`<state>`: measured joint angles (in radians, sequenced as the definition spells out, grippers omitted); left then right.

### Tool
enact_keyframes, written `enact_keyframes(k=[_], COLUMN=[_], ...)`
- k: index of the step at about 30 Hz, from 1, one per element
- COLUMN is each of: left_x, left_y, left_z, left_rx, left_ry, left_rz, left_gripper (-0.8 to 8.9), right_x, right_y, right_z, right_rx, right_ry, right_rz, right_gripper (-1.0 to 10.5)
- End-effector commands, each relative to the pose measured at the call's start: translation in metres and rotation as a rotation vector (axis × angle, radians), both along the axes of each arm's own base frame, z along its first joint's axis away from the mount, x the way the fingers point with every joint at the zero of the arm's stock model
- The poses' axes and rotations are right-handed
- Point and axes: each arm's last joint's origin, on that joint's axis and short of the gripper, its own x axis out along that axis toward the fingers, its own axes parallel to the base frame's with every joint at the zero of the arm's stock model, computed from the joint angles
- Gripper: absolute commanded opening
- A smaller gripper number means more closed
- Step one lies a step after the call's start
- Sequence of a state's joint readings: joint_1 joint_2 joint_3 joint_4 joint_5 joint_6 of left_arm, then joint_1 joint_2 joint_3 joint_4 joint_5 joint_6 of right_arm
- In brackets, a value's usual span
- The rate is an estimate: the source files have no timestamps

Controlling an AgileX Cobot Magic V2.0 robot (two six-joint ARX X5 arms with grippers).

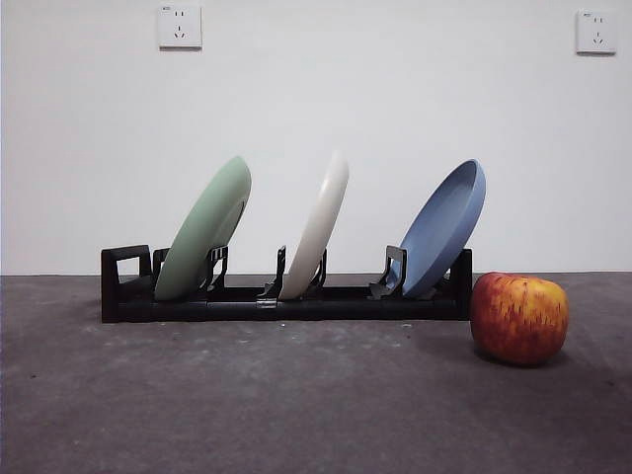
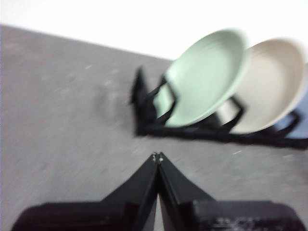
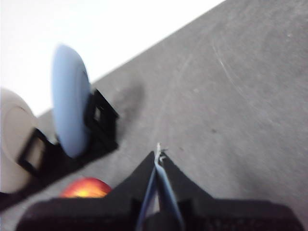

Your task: Take the green plate from the plate rack,put the plate on the table,take the apple from the table,put the apple in the plate

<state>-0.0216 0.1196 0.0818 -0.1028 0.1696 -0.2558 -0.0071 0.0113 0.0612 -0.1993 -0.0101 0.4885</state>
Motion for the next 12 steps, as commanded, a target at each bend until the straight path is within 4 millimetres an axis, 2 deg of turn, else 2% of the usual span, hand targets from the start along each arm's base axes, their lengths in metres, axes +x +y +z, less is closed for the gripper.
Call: enact_keyframes(k=[1,6,12], left_x=[-0.001,-0.001,0.010], left_y=[-0.002,-0.003,-0.005], left_z=[0.021,0.060,0.110], left_rx=[-0.023,-0.028,-0.035], left_ry=[-0.049,-0.045,0.026], left_rz=[-0.064,-0.121,-0.170], left_gripper=[-0.06,-0.06,-0.05], right_x=[-0.003,-0.008,0.000], right_y=[0.001,0.001,0.004], right_z=[0.021,0.062,0.125], right_rx=[0.043,0.031,-0.094], right_ry=[-0.063,-0.096,-0.106], right_rz=[0.013,0.030,0.153], right_gripper=[-0.1,-0.1,-0.1])
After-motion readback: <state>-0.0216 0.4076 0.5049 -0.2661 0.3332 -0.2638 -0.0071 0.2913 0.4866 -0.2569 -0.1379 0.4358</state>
